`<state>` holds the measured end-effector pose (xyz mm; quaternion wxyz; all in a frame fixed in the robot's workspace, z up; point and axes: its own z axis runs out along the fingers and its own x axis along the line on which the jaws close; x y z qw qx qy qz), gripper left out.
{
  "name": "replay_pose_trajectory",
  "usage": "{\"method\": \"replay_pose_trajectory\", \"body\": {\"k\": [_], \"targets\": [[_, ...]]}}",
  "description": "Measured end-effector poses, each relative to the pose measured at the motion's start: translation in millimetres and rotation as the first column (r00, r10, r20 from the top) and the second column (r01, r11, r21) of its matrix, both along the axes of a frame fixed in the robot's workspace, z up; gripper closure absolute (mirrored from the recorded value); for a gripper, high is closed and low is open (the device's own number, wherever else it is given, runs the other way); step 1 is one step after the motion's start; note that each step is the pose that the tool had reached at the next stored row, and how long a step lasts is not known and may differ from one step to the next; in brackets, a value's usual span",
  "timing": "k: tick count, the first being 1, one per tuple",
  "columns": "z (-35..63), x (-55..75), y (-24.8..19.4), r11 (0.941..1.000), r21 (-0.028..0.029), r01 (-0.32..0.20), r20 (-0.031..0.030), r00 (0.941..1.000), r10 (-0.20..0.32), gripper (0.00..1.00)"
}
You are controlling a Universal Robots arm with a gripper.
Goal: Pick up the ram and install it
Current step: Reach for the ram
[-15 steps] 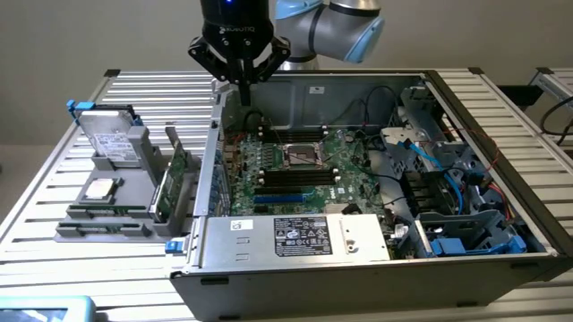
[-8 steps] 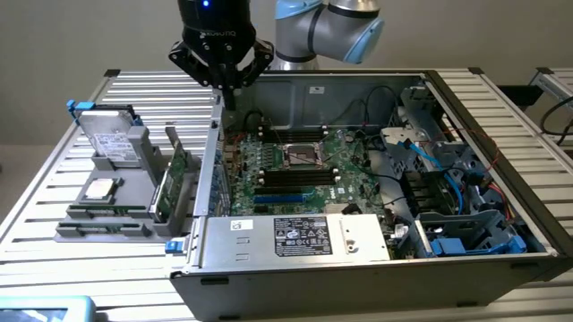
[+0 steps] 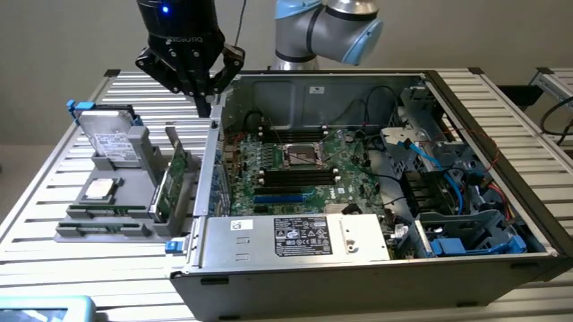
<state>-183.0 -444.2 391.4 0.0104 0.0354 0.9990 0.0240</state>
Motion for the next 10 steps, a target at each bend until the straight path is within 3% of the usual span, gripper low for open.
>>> {"method": "replay_pose_trajectory", "body": {"k": [7, 10], "targets": [[-1.4, -26.1, -8.9, 1.0000, -0.0001, 0.000, -0.0001, 1.0000, 0.000, 0.89], [-3.1, -33.1, -14.7, 1.0000, -0.0002, 0.000, -0.0008, 1.0000, 0.000, 0.89]]}}
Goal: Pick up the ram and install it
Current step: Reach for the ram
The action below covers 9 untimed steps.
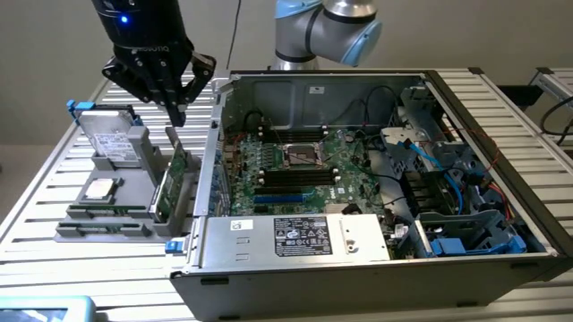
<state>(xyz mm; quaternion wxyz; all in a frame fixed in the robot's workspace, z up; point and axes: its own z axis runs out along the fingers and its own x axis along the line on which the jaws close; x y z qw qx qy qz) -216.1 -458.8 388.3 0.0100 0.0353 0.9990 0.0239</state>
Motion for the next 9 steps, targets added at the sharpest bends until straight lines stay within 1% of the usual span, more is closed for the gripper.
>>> {"method": "replay_pose_trajectory", "body": {"k": [2, 4, 6, 9], "targets": [[-2.2, -3.2, -5.6, 1.0000, 0.0001, 0.000, -0.0010, 1.0000, 0.000, 0.89], [-5.4, -6.4, -9.9, 1.0000, 0.0002, 0.000, -0.0025, 1.0000, 0.000, 0.89], [-8.7, -10.5, -12.1, 1.0000, 0.0000, 0.000, -0.0038, 1.0000, 0.000, 0.89], [-12.9, -20.2, -13.6, 1.0000, 0.0000, 0.000, -0.0057, 1.0000, 0.000, 0.89]]}}
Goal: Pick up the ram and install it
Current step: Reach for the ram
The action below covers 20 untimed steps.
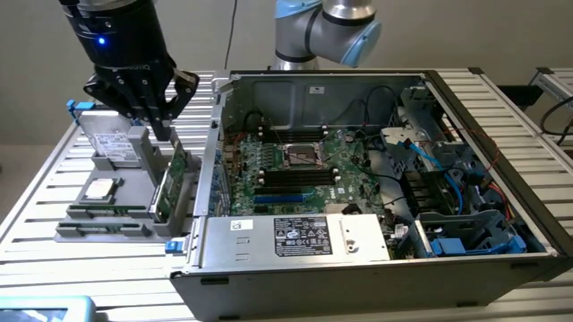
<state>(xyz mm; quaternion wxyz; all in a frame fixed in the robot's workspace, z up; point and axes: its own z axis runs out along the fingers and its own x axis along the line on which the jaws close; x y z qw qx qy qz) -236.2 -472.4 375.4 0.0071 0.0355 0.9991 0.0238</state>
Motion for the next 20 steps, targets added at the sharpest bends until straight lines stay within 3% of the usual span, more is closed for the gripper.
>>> {"method": "replay_pose_trajectory", "body": {"k": [10, 20], "targets": [[-17.3, -44.1, -3.1, 1.0000, 0.0001, 0.000, -0.0027, 1.0000, 0.000, 0.89], [-29.8, -78.4, -4.6, 1.0000, 0.0001, 0.000, -0.0147, 0.9999, 0.000, 0.89]]}}
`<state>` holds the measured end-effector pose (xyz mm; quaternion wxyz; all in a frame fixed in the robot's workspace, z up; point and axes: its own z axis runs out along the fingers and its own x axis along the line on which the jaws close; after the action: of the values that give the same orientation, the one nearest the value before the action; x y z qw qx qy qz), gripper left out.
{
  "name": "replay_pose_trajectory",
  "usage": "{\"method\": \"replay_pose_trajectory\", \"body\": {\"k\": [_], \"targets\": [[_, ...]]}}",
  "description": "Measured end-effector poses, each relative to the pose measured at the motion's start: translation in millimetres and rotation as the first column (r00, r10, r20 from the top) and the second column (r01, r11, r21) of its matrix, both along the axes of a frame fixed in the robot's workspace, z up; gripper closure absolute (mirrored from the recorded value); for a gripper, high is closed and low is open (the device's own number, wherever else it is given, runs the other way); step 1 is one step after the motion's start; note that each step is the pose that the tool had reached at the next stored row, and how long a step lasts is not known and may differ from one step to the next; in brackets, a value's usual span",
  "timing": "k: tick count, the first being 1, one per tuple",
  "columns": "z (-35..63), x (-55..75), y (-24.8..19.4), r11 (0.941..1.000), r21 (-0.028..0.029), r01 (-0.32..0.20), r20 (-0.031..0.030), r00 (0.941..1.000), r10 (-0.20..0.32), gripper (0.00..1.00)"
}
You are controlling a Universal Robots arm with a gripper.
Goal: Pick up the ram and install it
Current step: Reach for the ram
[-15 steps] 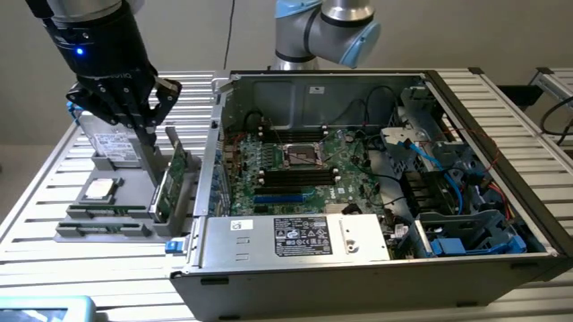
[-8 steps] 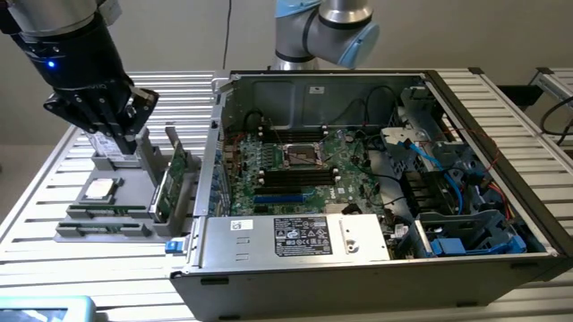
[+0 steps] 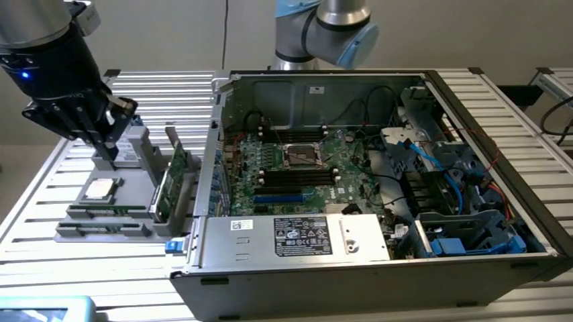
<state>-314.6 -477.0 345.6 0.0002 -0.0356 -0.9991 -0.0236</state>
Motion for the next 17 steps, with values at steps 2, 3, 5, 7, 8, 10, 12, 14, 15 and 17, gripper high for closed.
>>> {"method": "replay_pose_trajectory", "body": {"k": [2, 3, 5, 7, 8, 10, 12, 14, 15, 17], "targets": [[-2.2, -5.5, -0.3, 1.0000, -0.0001, 0.000, -0.0032, 1.0000, 0.000, 0.89], [-3.1, -8.0, -0.5, 1.0000, -0.0001, 0.000, -0.0049, 1.0000, 0.000, 0.89], [-5.0, -12.3, -0.8, 1.0000, -0.0001, 0.000, -0.0084, 1.0000, 0.000, 0.89], [-7.3, -16.2, -1.0, 1.0000, -0.0002, 0.000, -0.0095, 1.0000, 0.000, 0.89], [-8.5, -18.3, -1.1, 1.0000, -0.0001, 0.000, -0.0096, 1.0000, 0.000, 0.89], [-10.7, -22.2, -1.2, 1.0000, -0.0001, 0.000, -0.0096, 1.0000, 0.000, 0.89], [-12.2, -26.3, -1.7, 1.0000, -0.0001, 0.000, -0.0096, 1.0000, 0.000, 0.89], [-13.1, -29.5, -2.3, 1.0000, 0.0000, 0.000, -0.0095, 1.0000, 0.000, 0.89], [-13.3, -30.8, -2.7, 1.0000, -0.0001, 0.000, -0.0096, 1.0000, 0.000, 0.89], [-13.7, -32.7, -3.0, 1.0000, -0.0001, 0.000, -0.0096, 1.0000, 0.000, 0.89]]}}
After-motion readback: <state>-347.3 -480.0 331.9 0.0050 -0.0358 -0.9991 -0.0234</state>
